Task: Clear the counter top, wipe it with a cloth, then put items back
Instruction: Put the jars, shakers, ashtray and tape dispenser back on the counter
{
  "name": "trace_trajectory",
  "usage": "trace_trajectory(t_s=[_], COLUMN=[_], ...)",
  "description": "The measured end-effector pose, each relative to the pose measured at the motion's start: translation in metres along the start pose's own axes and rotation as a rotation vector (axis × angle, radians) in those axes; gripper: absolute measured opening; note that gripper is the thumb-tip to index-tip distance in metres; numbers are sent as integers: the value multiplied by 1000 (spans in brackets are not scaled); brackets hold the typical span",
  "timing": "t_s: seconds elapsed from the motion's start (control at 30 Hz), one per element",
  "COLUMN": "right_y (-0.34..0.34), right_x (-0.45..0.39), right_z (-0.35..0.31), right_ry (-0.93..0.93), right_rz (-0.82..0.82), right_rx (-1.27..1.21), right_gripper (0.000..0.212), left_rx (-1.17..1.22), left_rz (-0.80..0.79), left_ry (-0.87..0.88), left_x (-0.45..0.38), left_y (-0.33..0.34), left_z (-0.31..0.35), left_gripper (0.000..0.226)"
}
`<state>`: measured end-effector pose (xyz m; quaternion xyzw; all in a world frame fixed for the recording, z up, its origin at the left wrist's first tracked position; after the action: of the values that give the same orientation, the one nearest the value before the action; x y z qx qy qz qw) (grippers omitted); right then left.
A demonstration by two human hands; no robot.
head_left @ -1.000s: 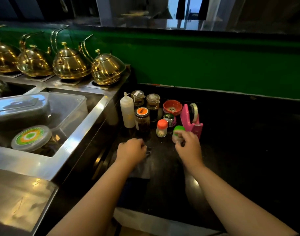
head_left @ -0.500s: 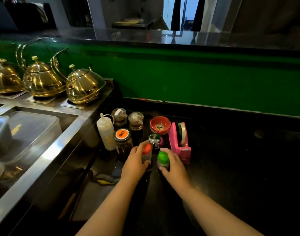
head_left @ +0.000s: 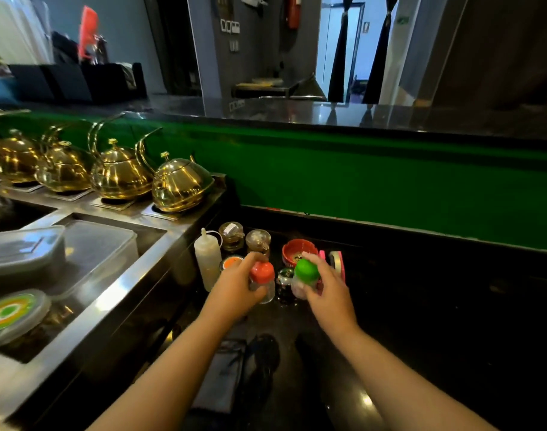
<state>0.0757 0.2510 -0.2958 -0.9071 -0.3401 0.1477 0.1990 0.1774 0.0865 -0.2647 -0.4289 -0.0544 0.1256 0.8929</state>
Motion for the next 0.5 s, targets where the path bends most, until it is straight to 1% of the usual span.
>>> trace_trajectory(t_s=[0.17,0.3,0.4,0.5], right_y=[-14,-20,-28,-41], right_x=[-40,-82,-121,-165], right_z=[-52,-94,-128,-162], right_ry=[-137,-196,-239,-279], right_rz=[45,55,100,139], right_rx=[15,1,11,7], right_gripper=[58,53,49,50], left_rx=[-38,-3,39,50], left_rz=[76,127,168,212], left_ry=[61,86,126,132], left_x=[-22,-50,-75,-107], left_y=[-70,-120,-157,-194], left_z=[35,56,64,69], left_gripper=[53,53,51,51])
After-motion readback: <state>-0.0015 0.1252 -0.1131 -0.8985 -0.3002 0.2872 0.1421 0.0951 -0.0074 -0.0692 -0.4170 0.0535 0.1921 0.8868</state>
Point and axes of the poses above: each hand's wrist, its own x-axis away from the middle knuckle, its own y-axis out of the palm, z = x × y, the point moved 2 cm from there along -x, towards the middle knuckle, and after that the axes turned 14 degrees about -z, right-handed, at the moved point
